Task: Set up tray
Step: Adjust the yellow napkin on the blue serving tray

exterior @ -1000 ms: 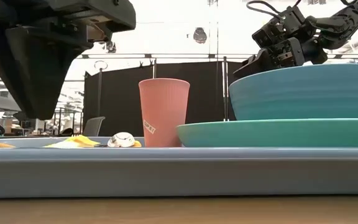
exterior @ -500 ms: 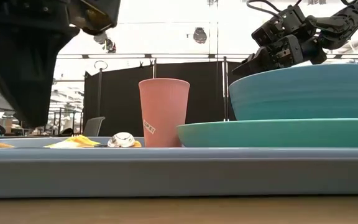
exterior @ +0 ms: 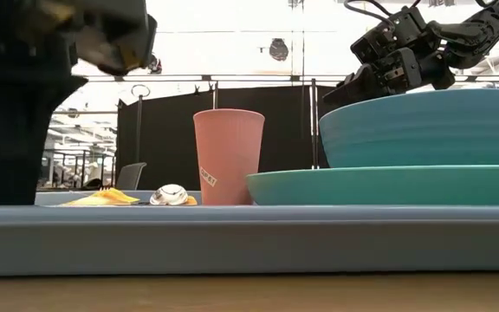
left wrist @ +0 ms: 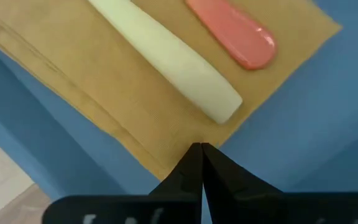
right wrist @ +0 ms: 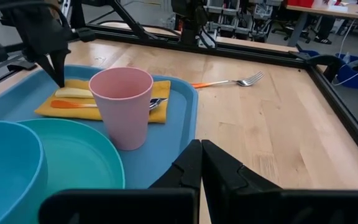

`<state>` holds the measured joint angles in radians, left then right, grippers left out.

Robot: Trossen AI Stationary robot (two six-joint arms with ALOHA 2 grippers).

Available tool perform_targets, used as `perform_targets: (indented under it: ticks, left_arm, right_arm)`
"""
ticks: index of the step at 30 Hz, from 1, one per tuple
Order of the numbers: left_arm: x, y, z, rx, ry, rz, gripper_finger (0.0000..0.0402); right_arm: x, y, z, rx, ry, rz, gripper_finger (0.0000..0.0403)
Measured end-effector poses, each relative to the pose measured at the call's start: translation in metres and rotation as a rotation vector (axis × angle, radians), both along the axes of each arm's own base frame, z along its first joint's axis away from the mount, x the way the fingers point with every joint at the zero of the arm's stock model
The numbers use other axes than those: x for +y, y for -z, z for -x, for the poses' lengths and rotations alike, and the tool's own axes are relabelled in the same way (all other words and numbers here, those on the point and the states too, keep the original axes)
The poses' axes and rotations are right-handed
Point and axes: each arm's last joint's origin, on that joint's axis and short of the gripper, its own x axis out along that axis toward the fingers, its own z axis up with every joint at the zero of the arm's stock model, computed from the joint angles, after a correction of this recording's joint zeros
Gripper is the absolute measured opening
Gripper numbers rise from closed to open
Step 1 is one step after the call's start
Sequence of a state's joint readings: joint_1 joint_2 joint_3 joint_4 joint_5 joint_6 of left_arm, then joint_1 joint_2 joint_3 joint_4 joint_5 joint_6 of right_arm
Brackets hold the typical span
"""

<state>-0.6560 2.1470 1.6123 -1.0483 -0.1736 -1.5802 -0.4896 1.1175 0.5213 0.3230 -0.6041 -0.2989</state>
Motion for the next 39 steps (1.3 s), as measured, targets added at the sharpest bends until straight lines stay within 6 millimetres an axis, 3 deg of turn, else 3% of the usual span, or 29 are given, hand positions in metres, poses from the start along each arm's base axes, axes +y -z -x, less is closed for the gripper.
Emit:
perform_targets:
  ticks: [6,20,28,33,39]
  left_arm:
    - [-0.003,0.018,-0.002,0.068,-0.009,0.028,0.0003]
    - [-0.001,0.015,0.010,0.188,-0.049,0.024,0.0009]
    - [-0.001,0.015,0.010,0.162,-0.050,-0.001,0.0016]
    - [0.002,0.004,0.011,0.119,0.002,-0.036,0.0026]
    - [0.009,-0.023,0.010,0.051,0.159,-0.050,0.0046]
  right_arm:
    - [0.000,0.000,0.000,-0.001,0.000,-0.001,0.0000]
    - [0.000,0.000,0.000,-0.001,0.000,-0.002,0.0000]
    - [0.000,0.000,0.000,-0.001,0.000,-0.002,0.0000]
    - [0.000,0.000,0.000,-0.001,0.000,-0.002,0.0000]
    - [0.000,0.000,0.000,-0.001,0.000,-0.001,0.0000]
